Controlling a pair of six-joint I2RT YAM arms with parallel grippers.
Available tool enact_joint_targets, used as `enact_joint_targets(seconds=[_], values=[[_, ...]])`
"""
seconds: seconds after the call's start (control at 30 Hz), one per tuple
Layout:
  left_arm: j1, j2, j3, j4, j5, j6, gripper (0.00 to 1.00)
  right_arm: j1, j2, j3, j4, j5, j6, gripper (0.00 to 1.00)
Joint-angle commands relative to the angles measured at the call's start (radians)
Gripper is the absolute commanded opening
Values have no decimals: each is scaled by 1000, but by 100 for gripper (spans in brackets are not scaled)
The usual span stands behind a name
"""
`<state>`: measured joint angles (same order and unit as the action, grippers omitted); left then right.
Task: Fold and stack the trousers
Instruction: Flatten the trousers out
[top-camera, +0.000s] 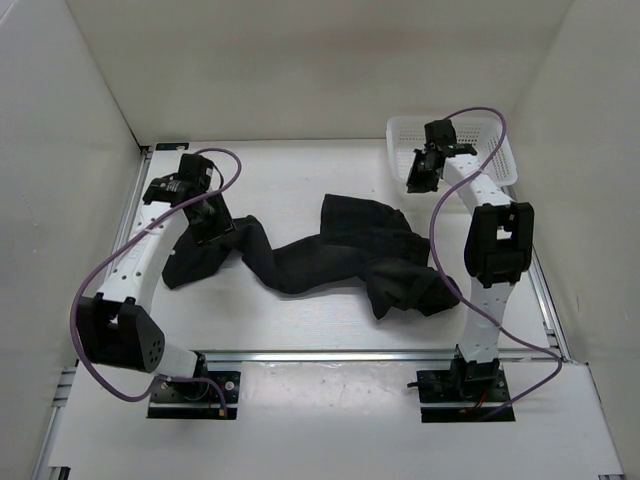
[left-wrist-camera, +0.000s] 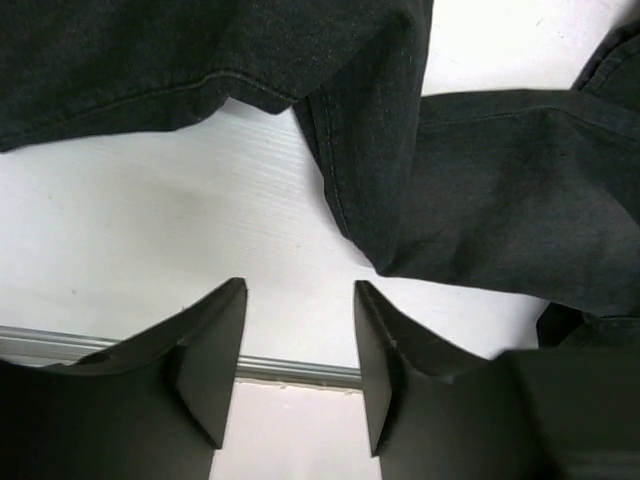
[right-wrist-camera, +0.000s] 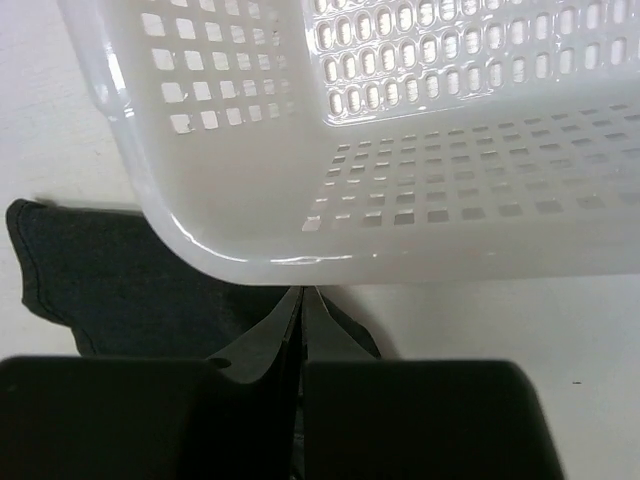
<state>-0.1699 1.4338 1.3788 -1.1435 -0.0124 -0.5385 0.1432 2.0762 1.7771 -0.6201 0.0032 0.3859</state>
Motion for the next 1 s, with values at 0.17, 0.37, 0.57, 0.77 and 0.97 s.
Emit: enact_joint_targets(seconds=[0.17,0.37,0.57,0.77,0.97], values=[[-10,-88,-112,36,6,-21,78,4,-387,-224,22,23,11,19],[-69,-118,-291,118,64,-86,99,-115,-766,-540,-27,-15,11,96],[-147,-11,-337,252,124,-162,99,-183,-1117,-697,-237,-161,95,100],[-226,256,-189,288,97,-173,99,-183,-1257,-827,-414,-181,238,100],[-215,382,-141,297,75,-183,86,-192,-1357,-955,-362,-299,387,100]])
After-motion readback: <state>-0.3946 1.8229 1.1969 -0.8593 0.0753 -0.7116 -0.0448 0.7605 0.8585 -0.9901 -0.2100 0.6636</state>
